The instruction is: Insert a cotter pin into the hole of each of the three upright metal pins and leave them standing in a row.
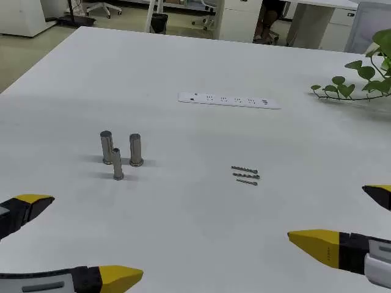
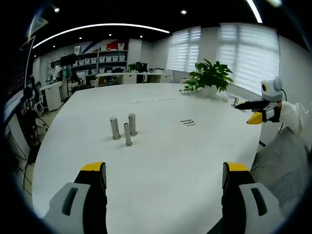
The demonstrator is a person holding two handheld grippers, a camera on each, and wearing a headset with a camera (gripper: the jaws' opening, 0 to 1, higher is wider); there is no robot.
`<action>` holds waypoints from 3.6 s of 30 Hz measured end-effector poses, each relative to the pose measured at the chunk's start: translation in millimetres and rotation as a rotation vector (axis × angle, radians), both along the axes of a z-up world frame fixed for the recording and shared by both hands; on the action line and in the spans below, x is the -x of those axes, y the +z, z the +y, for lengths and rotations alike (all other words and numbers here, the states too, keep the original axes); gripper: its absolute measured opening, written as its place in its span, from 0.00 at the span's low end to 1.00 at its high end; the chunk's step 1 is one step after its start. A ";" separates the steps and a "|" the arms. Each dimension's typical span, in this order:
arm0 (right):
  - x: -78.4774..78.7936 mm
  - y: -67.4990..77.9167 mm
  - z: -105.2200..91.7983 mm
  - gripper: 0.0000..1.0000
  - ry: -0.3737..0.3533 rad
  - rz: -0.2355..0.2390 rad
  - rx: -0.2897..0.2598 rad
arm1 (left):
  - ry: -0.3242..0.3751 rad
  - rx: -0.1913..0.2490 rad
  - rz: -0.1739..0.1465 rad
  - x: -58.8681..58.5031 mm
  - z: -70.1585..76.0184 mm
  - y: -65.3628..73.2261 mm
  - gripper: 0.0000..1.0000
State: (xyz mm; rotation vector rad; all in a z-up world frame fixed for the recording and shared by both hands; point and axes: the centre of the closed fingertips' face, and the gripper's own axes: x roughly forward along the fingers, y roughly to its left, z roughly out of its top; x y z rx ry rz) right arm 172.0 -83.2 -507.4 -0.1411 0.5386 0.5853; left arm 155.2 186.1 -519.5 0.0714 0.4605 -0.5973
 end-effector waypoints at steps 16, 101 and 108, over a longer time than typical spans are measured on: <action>0.4 -1.3 -1.1 0.98 -0.009 0.007 0.005 | 0.044 0.022 0.014 -3.7 8.1 -1.4 0.99; -23.3 6.6 -11.9 0.98 -0.004 -0.013 0.001 | 0.047 -0.006 -0.081 -85.9 16.9 8.3 0.70; -20.5 0.6 -15.5 0.98 -0.016 0.005 0.003 | 0.028 0.029 -0.085 -102.5 15.4 8.7 0.61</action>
